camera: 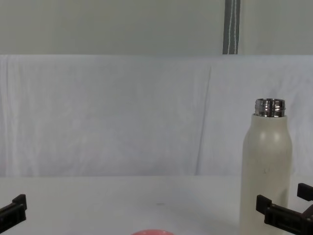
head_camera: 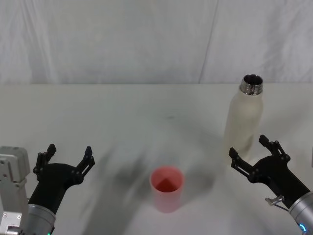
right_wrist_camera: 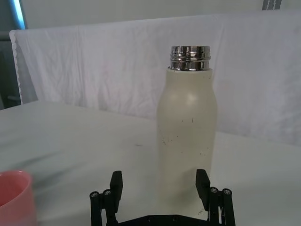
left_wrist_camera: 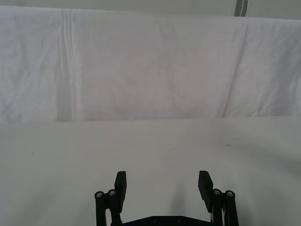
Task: Grasp the thermos with one hand and pour water into the cup lid.
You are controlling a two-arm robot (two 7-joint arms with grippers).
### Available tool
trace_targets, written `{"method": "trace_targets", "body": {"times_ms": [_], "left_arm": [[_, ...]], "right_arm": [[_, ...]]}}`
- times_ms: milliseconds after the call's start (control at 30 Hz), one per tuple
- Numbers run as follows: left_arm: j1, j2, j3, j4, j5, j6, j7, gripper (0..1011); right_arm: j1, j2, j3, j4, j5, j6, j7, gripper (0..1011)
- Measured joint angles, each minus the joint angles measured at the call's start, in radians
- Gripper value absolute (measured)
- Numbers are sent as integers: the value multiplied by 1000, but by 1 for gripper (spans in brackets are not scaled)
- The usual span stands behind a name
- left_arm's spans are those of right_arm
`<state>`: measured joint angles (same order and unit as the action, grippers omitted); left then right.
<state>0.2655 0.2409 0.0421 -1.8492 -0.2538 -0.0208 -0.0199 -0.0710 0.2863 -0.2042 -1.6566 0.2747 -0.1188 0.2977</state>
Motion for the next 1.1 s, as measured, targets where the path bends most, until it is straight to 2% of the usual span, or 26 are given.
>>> {"method": "trace_targets", "body": {"times_ms": [1100], "left_arm": [[0, 0, 0, 0, 0, 0, 0, 1001]], "right_arm": [[0, 0, 0, 0, 0, 0, 0, 1003]]}}
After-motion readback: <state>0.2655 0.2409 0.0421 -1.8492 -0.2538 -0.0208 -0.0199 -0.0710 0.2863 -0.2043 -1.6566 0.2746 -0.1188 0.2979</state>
